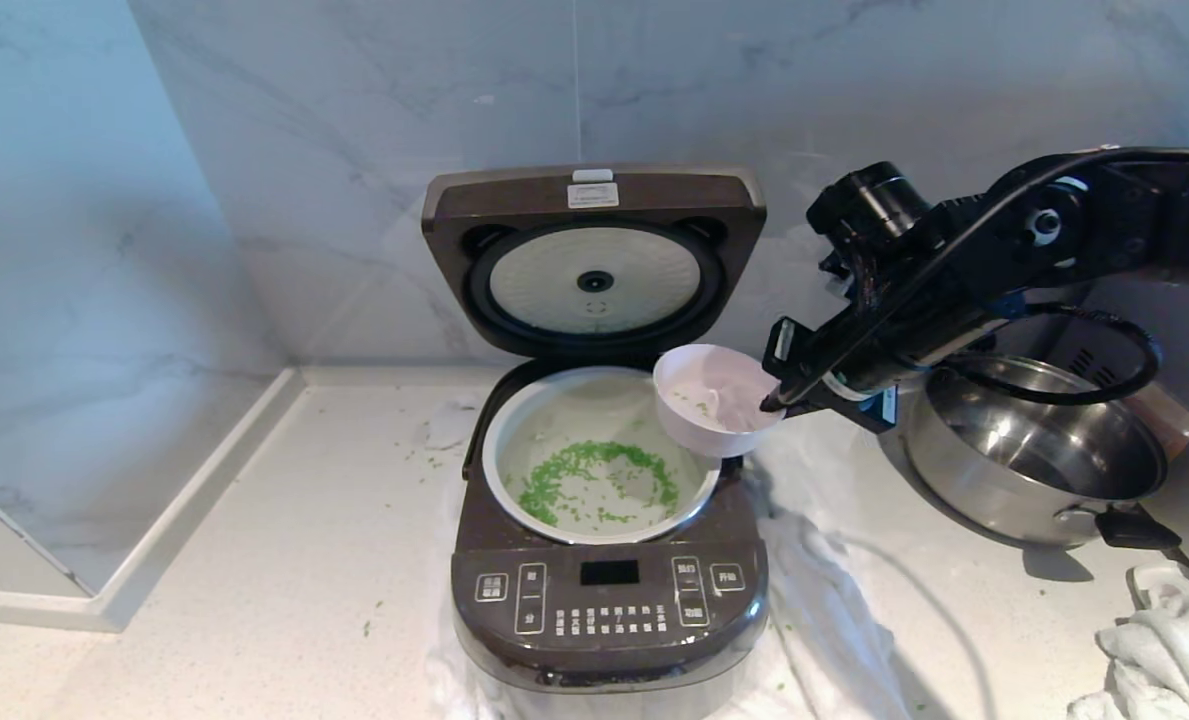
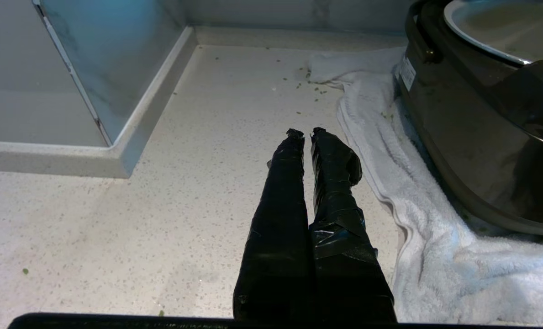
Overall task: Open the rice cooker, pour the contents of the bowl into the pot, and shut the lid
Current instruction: Pour the water from the bowl into the rice cooker
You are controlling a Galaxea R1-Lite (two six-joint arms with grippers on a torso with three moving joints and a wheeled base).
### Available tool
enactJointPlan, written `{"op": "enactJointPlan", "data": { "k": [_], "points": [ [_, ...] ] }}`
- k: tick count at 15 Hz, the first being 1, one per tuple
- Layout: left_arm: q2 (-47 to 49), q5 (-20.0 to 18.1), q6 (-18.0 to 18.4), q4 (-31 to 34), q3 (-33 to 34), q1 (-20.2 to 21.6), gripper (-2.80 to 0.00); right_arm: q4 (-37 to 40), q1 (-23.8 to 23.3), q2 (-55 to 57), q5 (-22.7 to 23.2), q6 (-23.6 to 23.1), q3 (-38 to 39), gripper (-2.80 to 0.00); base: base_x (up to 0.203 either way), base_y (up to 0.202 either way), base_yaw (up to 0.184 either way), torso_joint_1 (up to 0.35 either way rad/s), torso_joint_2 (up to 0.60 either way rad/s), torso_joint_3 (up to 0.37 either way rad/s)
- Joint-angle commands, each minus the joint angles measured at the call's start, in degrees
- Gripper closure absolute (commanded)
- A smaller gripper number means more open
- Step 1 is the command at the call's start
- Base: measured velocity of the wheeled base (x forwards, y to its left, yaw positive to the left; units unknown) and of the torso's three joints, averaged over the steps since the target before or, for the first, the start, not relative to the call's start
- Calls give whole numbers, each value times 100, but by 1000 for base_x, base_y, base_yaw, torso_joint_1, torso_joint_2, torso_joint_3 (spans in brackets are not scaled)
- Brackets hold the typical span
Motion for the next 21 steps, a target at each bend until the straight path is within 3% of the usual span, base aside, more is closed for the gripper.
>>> {"op": "enactJointPlan", "data": {
  "k": [1,4,15,21],
  "points": [
    [-2,-2,-3,-5,35,0,0,19,118,226,-22,82,-177,0,0,0,0,0,0,0],
    [-2,-2,-3,-5,35,0,0,12,266,424,-178,185,-480,0,0,0,0,0,0,0],
    [-2,-2,-8,-14,44,0,0,-126,1211,911,-2223,337,-937,0,0,0,0,0,0,0],
    [-2,-4,-12,-22,44,0,0,-113,945,790,-1866,712,-766,0,0,0,0,0,0,0]
  ]
}}
